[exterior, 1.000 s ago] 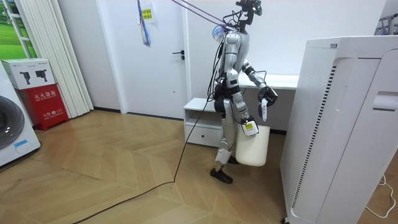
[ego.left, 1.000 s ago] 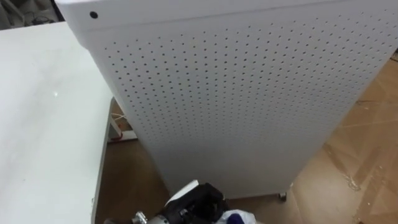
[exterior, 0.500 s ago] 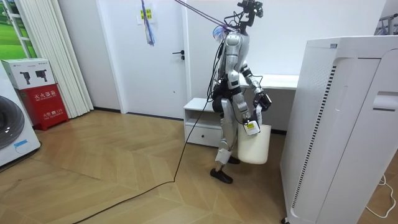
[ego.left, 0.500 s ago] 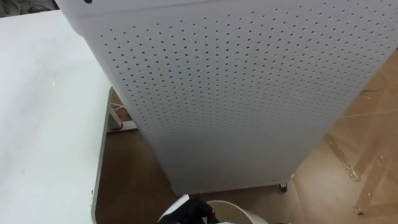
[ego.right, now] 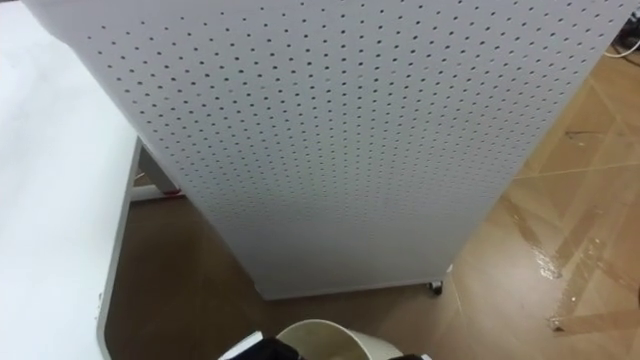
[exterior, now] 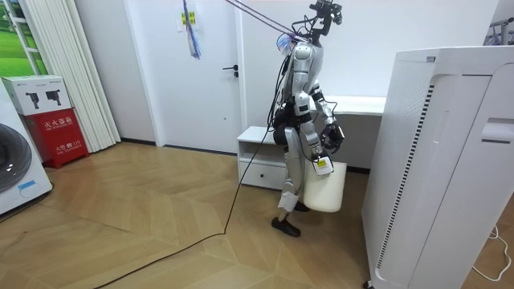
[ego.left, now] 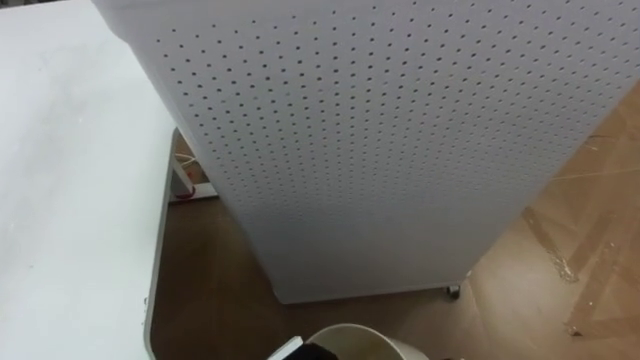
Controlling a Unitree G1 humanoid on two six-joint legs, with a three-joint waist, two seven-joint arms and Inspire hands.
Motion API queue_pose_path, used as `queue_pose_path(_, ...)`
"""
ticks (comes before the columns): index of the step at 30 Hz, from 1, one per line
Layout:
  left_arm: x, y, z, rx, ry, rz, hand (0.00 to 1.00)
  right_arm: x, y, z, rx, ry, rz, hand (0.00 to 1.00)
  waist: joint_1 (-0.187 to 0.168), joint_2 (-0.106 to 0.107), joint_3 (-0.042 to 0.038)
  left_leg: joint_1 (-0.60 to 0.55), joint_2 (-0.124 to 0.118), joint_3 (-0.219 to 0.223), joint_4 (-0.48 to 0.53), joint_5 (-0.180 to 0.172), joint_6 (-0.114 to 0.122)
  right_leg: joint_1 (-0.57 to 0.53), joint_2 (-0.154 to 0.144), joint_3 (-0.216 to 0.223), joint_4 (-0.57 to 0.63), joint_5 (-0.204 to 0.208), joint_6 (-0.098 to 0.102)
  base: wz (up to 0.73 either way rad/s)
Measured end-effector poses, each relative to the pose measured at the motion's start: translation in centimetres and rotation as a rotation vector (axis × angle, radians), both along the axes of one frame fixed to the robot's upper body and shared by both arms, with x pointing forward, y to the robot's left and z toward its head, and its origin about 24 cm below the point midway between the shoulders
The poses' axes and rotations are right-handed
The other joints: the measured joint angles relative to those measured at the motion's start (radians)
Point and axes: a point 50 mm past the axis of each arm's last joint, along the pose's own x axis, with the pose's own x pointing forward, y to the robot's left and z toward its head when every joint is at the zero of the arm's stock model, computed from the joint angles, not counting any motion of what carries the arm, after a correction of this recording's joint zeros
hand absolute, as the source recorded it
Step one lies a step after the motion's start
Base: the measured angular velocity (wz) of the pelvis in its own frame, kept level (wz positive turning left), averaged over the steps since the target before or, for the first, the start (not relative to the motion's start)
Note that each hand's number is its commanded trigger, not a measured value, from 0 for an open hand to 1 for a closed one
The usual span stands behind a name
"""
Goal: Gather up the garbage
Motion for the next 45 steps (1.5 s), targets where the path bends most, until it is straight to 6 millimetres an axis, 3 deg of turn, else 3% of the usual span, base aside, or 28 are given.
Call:
queue_pose_path(13, -0.5, 0.4, -0.6, 0.011, 0.036, -0.005, 0.00, 0.1, -0.1, 0.0, 0.021, -0.002, -0.032, 1.00, 0.004, 0.000, 0.0001, -0.030, -0.002, 0.000, 0.008, 0.000, 0.000, -0.030, 0.000, 0.003, 0.006, 0.001, 0.000, 0.00)
queue_pose_path(20, -1.4, 1.3, -1.9, 0.085, 0.089, -0.010, 0.00, 0.0, -0.2, 0.0, 0.028, -0.001, -0.047, 1.00, 0.001, 0.000, 0.0000, -0.028, -0.003, 0.001, 0.005, 0.000, 0.000, -0.030, 0.001, 0.003, 0.005, 0.001, 0.000, 0.00)
queue_pose_path(27, -2.5, 2.0, -3.1, 0.124, 0.156, 0.006, 0.00, -1.5, -1.0, -0.8, 0.023, 0.056, -0.073, 1.00, -0.002, -0.011, -0.0021, 0.051, -0.005, 0.002, -0.027, 0.001, 0.001, 0.051, 0.006, -0.001, -0.028, -0.001, 0.001, 0.01)
queue_pose_path(31, -3.4, 2.6, -3.8, 0.144, 0.196, 0.024, 0.00, -3.3, -1.9, -1.5, 0.030, 0.090, -0.112, 1.00, -0.006, -0.029, -0.0080, 0.105, -0.003, 0.002, -0.051, 0.001, -0.001, 0.108, 0.014, -0.002, -0.057, 0.000, 0.002, 0.01)
queue_pose_path(33, -4.4, 3.0, -4.5, 0.153, 0.231, 0.038, 0.00, -5.4, -2.3, -2.3, 0.050, 0.128, -0.157, 1.00, -0.010, -0.043, -0.0207, 0.154, 0.002, 0.001, -0.077, 0.001, -0.004, 0.164, 0.020, -0.016, -0.096, 0.003, 0.000, 0.00)
queue_pose_path(38, -6.9, 3.7, -5.7, 0.113, 0.321, 0.155, 0.00, -8.8, -3.5, -3.2, 0.085, 0.192, -0.265, 1.00, -0.010, -0.059, -0.0427, 0.257, 0.003, 0.001, -0.144, 0.005, -0.012, 0.263, 0.035, -0.019, -0.161, 0.010, 0.002, -0.01)
queue_pose_path(45, -9.4, 5.4, -6.7, 0.033, 0.417, 0.378, 0.00, -12.1, -4.7, -3.9, 0.084, 0.266, -0.369, 1.00, 0.000, -0.080, -0.0507, 0.389, 0.009, -0.002, -0.194, 0.005, -0.017, 0.399, 0.053, -0.011, -0.236, 0.009, -0.001, -0.04)
